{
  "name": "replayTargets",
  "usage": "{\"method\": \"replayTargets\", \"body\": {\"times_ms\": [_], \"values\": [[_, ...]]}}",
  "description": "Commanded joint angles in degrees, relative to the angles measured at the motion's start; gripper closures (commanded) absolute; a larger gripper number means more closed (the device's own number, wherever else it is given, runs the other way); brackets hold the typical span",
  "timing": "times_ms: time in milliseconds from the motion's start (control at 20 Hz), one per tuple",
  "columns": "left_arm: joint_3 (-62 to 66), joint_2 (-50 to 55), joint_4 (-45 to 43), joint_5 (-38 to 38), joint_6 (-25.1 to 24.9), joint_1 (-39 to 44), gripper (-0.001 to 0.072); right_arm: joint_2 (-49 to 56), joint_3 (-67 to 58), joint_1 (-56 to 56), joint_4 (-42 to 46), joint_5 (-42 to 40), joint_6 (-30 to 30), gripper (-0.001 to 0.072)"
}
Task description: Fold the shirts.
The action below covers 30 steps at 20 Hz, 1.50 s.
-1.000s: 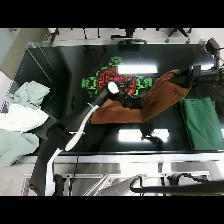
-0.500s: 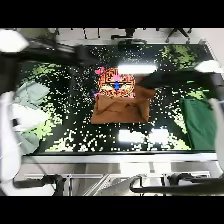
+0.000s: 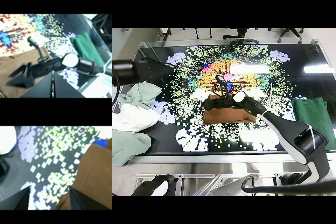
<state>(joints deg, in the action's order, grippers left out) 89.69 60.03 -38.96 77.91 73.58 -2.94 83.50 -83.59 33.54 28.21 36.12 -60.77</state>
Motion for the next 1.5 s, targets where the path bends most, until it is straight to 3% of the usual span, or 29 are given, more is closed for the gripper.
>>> {"method": "replayTargets", "body": {"times_ms": [0,150,350,450,500,550,1100,1150,1200,1250,1300,1400,1450], "values": [[-6.73,-4.46,0.0,-2.47,-1.99,-2.21,0.0695,-3.1,-0.07,-6.23,1.84,7.48,0.76,0.0193],[-8.13,-5.16,0.07,-1.73,-2.21,-3.19,0.0695,-8.0,-0.07,-18.45,2.29,18.99,-1.07,0.0191],[-8.13,-5.11,0.04,-1.09,-2.21,-3.15,0.0695,-9.81,0.22,-34.36,11.69,33.24,-8.09,0.0178],[-8.13,-5.11,0.02,-1.09,-2.21,-3.17,0.0695,-9.05,2.29,-38.25,14.38,36.98,-8.68,0.0153],[-8.13,-5.11,0.02,-1.11,-2.19,-3.17,0.0695,-8.59,3.87,-38.93,14.53,37.44,-8.66,0.0031],[-8.13,-5.11,0.02,-1.14,-2.19,-3.17,0.0694,-7.87,5.44,-39.12,14.71,37.42,-8.28,0.0016],[-8.13,-5.11,0.02,-1.01,-2.12,-3.15,0.0694,4.07,7.76,-32.0,9.03,32.46,-2.75,0.0018],[-8.13,-5.11,0.02,-0.85,-2.12,-3.15,0.0695,4.48,7.76,-32.0,7.3,32.48,-2.12,0.0024],[-8.13,-5.11,0.02,-0.79,-2.12,-3.17,0.0694,4.66,7.76,-32.02,5.95,32.48,-1.62,0.0151],[-8.13,-5.11,0.04,-0.72,-2.12,-3.15,0.0695,4.63,7.74,-32.02,4.98,32.48,0.22,0.0354],[-8.13,-5.11,0.02,-0.63,-2.12,-3.17,0.0694,4.59,7.54,-32.06,4.92,32.52,0.57,0.0329],[-8.13,-5.11,0.02,-0.26,-2.14,-3.15,0.0695,3.93,7.54,-32.98,4.87,34.32,0.57,0.0121],[-8.13,-5.11,0.0,-0.24,-2.14,-3.17,0.0694,3.52,7.54,-33.7,4.92,35.41,0.57,0.0113]]}}
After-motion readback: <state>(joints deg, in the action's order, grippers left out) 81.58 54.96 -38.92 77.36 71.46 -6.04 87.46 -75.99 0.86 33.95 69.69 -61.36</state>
